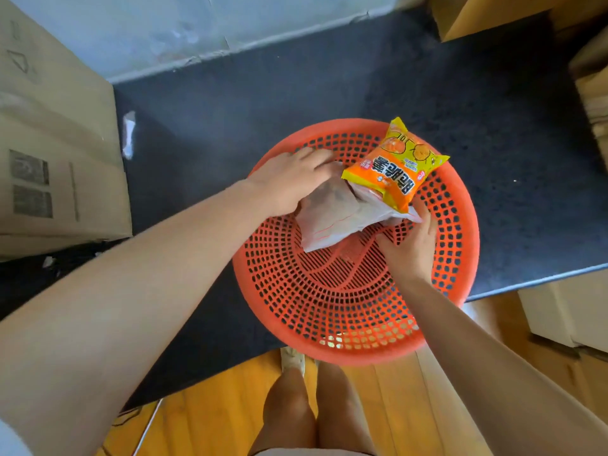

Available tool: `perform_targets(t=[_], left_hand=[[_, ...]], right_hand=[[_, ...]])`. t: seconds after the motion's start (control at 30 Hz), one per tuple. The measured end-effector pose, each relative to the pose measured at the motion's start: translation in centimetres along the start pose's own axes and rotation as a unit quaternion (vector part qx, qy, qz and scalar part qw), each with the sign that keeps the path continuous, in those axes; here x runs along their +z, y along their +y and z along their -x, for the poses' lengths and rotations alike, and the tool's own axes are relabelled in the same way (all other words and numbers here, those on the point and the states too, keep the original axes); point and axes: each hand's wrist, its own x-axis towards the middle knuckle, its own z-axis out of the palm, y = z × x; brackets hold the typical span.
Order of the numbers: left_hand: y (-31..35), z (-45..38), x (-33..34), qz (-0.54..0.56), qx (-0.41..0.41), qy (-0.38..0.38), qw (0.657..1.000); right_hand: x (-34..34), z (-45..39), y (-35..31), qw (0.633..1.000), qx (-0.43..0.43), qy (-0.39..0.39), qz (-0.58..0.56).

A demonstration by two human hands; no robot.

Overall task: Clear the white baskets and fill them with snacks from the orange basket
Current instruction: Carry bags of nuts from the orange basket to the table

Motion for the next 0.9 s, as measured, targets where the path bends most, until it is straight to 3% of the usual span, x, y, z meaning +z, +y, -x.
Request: perform_targets(t=[0.13, 0.37, 0.57, 0.8, 0.9], left_hand=[[-0.4, -1.7, 0.1, -0.029, 0.067, -0.033, 0.997], [-0.7, -2.4, 1.1, -0.013, 0.092, -0.049, 0.994], [0.2, -2.3, 1.8, -0.056, 0.071, -0.008, 0.996], [0.1, -0.6, 1.5, 0.008, 0.047, 0.064, 0.997], [0.1, 0.9, 1.3, 0.035, 0.029, 0.076, 0.996]], right_hand=[[1.0, -0.8, 0.3, 1.000, -0.023, 0.009, -0.001], [2.1, -2.3, 0.9, 0.998, -0.054, 0.010, 0.037], [1.9, -2.4, 0.3, 0.997, -0.073, 0.028, -0.007], [0.2, -0.3, 0.3, 0.992, -0.024, 0.016, -0.124], [-0.8, 1.2, 0.5, 0.992, -0.005, 0.039, -0.116]])
